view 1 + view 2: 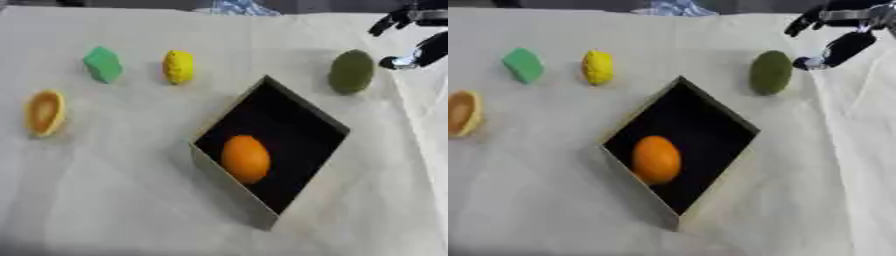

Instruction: Pick up objects on the table and place them in the box.

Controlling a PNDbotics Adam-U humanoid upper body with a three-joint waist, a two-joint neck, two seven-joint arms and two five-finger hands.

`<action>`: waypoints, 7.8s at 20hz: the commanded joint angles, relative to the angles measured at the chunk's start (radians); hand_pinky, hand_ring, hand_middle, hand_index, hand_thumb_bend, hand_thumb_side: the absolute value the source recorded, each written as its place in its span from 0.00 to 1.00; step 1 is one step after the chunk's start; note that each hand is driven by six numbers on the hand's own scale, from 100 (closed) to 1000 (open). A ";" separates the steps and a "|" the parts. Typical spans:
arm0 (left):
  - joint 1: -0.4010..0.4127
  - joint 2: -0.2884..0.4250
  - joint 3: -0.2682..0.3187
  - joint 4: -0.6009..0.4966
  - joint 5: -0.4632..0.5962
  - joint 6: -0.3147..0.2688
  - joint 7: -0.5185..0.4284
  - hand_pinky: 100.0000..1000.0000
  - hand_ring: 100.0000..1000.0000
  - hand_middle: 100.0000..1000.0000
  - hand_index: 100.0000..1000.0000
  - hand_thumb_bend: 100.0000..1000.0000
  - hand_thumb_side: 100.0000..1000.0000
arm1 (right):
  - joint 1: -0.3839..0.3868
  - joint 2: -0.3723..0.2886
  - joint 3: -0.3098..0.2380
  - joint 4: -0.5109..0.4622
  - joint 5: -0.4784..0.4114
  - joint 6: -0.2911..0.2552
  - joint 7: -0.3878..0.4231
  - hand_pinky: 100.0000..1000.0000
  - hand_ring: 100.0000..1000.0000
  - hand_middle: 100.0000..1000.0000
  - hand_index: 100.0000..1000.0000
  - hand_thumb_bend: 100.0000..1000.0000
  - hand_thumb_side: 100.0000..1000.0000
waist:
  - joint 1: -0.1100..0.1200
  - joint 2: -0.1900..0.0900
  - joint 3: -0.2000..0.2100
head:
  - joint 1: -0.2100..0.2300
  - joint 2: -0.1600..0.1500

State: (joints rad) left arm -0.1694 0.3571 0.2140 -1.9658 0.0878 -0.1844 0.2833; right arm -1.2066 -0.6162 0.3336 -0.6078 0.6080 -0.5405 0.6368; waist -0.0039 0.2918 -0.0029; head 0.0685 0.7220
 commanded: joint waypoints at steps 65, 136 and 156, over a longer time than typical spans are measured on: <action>-0.020 0.017 -0.001 -0.013 0.007 -0.004 -0.008 0.80 0.67 0.62 0.81 0.03 0.73 | 0.089 -0.115 0.292 -1.015 -0.405 0.332 0.057 0.84 0.79 0.57 0.70 0.13 0.09 | 0.013 -0.021 0.001 | 0.004 0.005; -0.599 0.695 -0.511 0.851 -0.493 -0.190 -1.003 0.84 0.80 0.75 0.89 0.57 0.47 | 0.401 -0.198 -0.110 -1.215 -0.399 0.434 -0.347 0.88 0.88 0.67 0.79 0.00 0.23 | 0.061 -0.024 0.002 | 0.011 0.007; -0.739 0.516 -0.520 1.178 -0.810 -0.269 -0.931 0.78 0.76 0.70 0.82 0.52 0.34 | 0.429 -0.172 -0.136 -1.223 -0.439 0.449 -0.369 0.88 0.88 0.65 0.78 0.00 0.24 | 0.054 -0.017 -0.004 | 0.029 0.000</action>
State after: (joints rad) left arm -0.8885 0.8514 -0.3207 -0.7959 -0.7039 -0.4412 -0.6470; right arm -0.7662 -0.7770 0.2169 -1.8148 0.1802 -0.0932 0.2747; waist 0.0513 0.2912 -0.0069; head 0.0935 0.7329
